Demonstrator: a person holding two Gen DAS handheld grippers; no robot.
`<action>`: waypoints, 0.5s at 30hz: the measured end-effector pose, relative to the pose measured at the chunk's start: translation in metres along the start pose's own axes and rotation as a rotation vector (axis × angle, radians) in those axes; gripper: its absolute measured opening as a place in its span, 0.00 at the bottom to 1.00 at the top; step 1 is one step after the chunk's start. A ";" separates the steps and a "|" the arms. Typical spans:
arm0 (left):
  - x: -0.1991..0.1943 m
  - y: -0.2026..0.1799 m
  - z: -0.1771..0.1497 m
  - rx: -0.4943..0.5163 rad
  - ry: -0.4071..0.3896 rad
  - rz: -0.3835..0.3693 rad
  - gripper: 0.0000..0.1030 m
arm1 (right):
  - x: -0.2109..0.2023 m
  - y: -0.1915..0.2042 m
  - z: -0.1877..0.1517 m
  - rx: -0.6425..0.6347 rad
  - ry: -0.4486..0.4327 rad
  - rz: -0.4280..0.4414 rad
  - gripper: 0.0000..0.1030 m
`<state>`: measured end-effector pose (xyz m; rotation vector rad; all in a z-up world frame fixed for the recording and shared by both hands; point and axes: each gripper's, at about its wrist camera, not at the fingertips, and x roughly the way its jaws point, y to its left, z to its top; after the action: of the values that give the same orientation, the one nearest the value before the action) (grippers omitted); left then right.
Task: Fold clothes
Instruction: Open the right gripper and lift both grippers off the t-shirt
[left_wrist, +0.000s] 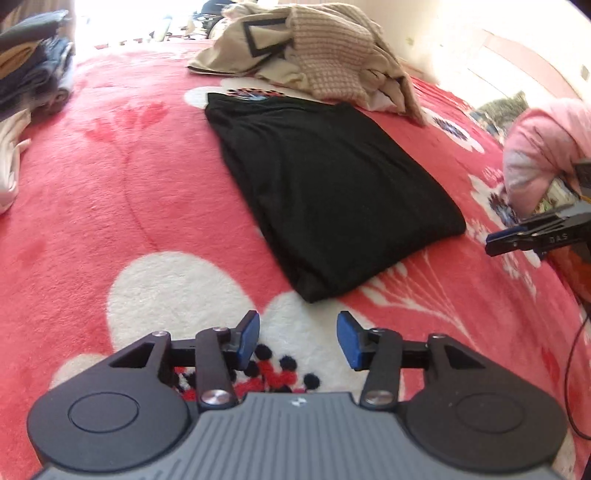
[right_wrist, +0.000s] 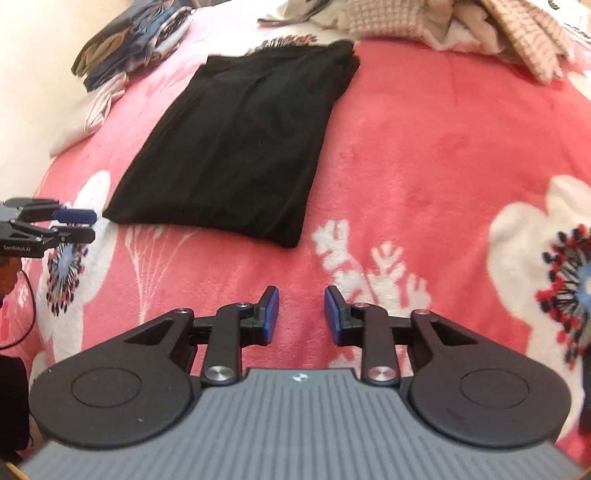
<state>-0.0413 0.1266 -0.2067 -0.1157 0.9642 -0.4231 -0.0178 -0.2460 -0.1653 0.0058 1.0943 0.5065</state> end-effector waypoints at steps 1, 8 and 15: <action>0.001 0.002 0.001 -0.024 -0.002 -0.001 0.47 | -0.002 0.000 0.002 0.026 -0.018 0.004 0.30; 0.013 0.001 0.009 -0.132 0.010 -0.045 0.49 | 0.004 -0.003 0.018 0.176 -0.070 0.058 0.37; 0.013 -0.001 -0.007 -0.176 0.033 -0.118 0.53 | 0.011 -0.030 -0.004 0.409 -0.007 0.169 0.49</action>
<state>-0.0411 0.1215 -0.2206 -0.3270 1.0293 -0.4495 -0.0055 -0.2694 -0.1845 0.4607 1.1806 0.4252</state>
